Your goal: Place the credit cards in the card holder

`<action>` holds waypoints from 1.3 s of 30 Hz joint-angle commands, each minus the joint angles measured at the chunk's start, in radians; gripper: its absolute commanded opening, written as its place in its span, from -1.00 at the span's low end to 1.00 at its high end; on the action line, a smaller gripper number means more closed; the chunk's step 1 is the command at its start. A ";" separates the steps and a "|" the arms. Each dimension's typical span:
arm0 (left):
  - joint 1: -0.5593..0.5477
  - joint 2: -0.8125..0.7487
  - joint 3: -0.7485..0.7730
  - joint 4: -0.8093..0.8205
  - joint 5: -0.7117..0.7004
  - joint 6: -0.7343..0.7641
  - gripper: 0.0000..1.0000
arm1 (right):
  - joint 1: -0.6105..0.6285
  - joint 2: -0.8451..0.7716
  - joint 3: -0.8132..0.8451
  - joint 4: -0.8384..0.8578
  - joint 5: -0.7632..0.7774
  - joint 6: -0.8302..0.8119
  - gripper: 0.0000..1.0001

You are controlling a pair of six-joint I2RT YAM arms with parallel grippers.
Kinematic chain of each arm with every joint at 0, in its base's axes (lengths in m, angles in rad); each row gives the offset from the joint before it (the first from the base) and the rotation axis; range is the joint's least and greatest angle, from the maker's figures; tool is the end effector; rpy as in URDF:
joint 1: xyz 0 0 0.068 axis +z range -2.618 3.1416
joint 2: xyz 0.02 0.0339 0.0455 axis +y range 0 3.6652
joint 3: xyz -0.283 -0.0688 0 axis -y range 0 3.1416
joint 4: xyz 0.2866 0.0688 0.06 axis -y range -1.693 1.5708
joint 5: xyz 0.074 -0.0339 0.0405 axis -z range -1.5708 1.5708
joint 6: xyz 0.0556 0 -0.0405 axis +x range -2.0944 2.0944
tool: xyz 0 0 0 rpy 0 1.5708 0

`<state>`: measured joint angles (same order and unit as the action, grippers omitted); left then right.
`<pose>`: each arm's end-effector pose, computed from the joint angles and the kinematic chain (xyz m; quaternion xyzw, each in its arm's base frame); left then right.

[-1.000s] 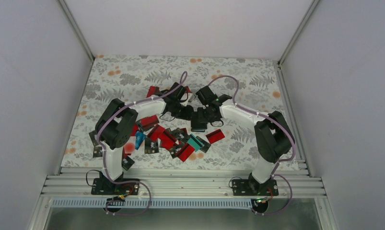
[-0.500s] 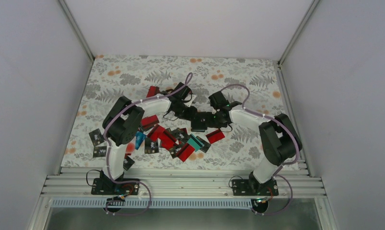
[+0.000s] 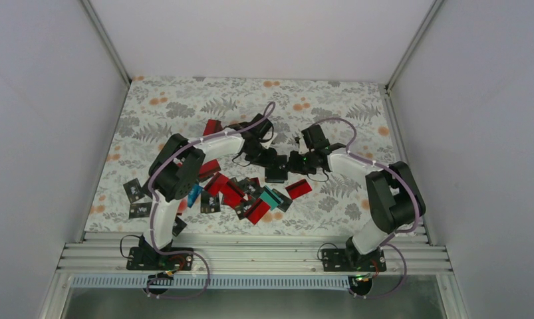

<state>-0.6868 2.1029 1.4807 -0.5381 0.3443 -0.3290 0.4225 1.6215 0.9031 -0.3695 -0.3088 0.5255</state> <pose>0.3607 -0.3200 0.1233 0.2060 0.9429 -0.2442 0.0939 0.3110 0.1583 0.1402 0.0127 0.9601 0.2407 0.1421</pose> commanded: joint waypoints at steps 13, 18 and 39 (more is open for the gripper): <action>-0.039 0.103 0.021 -0.076 -0.079 0.002 -0.19 | -0.007 0.108 0.017 0.091 -0.097 -0.024 -0.74; -0.039 0.107 0.020 -0.075 -0.076 0.005 -0.20 | -0.007 0.128 0.022 0.105 -0.115 -0.024 -0.78; -0.043 0.130 0.017 -0.062 -0.050 0.019 -0.24 | -0.007 0.210 0.113 0.076 -0.224 -0.002 -0.87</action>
<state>-0.7094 2.1292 1.5330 -0.6006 0.2813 -0.3244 0.4007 1.7844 0.9817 -0.3119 -0.5072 0.5072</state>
